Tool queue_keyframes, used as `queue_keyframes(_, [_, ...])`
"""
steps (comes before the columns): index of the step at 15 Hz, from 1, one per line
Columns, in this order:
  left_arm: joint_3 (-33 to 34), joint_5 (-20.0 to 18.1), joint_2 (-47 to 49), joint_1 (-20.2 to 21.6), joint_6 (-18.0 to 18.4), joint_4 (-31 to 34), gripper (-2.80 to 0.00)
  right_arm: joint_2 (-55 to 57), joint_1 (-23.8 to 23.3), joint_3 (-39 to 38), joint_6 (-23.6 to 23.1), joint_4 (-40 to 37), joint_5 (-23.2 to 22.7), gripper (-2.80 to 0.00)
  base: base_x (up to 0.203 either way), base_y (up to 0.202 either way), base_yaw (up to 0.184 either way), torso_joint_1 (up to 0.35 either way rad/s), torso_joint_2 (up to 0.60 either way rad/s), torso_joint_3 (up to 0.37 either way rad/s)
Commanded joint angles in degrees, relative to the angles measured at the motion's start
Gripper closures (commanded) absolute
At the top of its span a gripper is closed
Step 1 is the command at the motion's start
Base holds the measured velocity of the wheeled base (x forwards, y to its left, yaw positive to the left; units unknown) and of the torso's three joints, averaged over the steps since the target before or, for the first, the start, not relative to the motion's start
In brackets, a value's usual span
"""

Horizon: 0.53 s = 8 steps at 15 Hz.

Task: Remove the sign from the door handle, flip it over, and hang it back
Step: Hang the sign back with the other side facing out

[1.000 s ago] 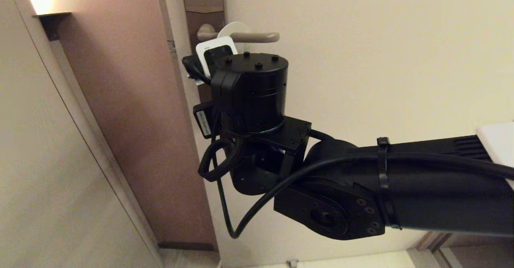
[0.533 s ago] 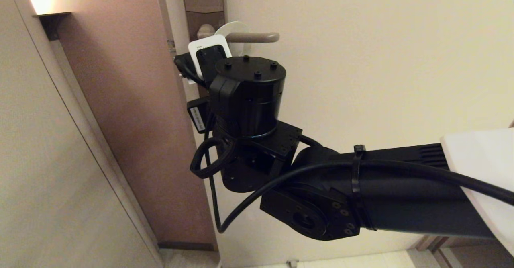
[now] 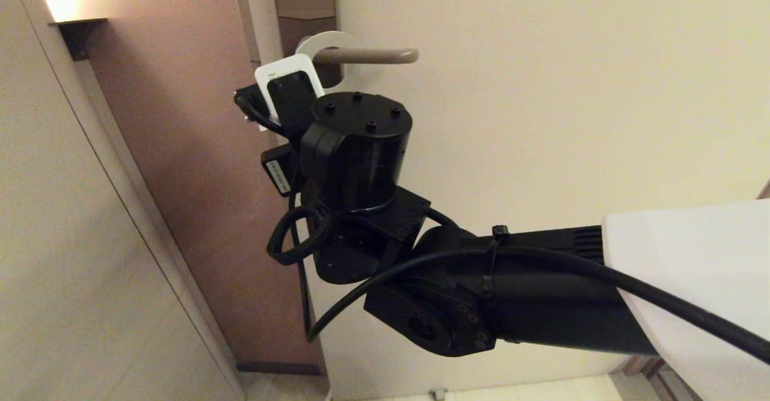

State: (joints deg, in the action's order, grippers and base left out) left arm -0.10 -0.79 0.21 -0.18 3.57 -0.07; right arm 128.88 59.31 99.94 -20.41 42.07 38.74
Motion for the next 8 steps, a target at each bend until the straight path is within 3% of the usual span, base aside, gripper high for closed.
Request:
queue_keyframes(1, [0.0, 0.0, 0.0, 0.0, 0.0, 0.0, 0.0, 1.2, 0.3, 0.2, -0.4, 0.6, -0.2, 0.0, 0.0, 0.0, 0.0, 0.0, 0.0, 0.0])
queue_keyframes(8, [0.0, 0.0, 0.0, 0.0, 0.0, 0.0, 0.0, 3.2, 0.6, 2.0, -1.5, 0.5, -2.0, 0.0, 0.0, 0.0, 0.0, 0.0, 0.0, 0.0])
